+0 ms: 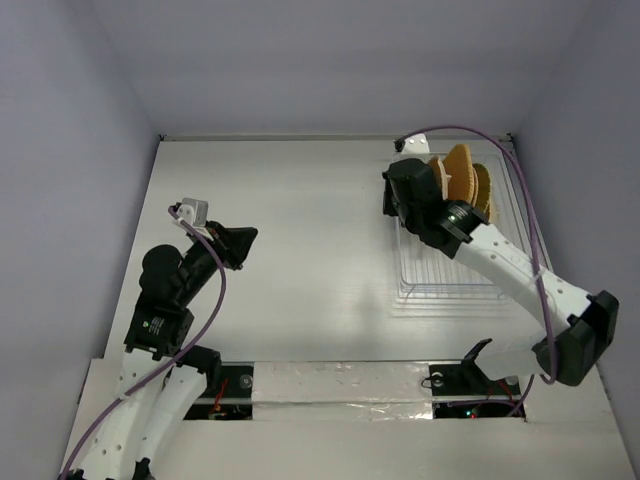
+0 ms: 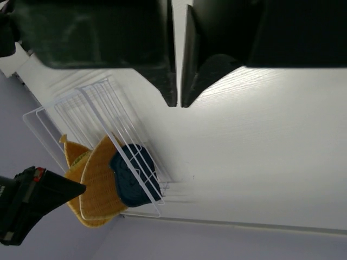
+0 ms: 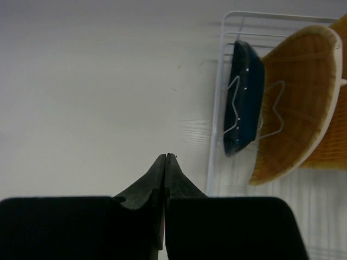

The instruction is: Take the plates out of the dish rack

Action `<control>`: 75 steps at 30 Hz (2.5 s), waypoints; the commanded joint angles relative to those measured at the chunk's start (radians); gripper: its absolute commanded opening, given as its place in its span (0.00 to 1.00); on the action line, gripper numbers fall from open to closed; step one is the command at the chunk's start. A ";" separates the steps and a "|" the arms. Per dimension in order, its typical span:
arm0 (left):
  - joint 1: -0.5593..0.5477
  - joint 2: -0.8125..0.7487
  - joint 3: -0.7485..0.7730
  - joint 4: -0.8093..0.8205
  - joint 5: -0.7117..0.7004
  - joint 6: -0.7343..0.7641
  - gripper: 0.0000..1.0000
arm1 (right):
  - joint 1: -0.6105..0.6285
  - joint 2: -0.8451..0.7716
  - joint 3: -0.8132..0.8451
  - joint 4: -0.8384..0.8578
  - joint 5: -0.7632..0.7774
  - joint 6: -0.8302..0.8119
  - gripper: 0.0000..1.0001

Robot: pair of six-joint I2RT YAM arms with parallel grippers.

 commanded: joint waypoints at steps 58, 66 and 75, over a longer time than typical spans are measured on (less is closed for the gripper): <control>0.015 0.014 0.033 0.032 0.017 0.001 0.50 | -0.185 0.610 0.442 -0.144 0.526 -0.253 0.00; 0.015 0.019 0.033 0.029 0.016 0.003 0.50 | -0.164 0.603 0.457 -0.127 0.656 -0.282 0.00; 0.015 0.019 0.033 0.030 0.019 0.001 0.50 | -0.144 0.516 0.476 -0.171 0.644 -0.227 0.00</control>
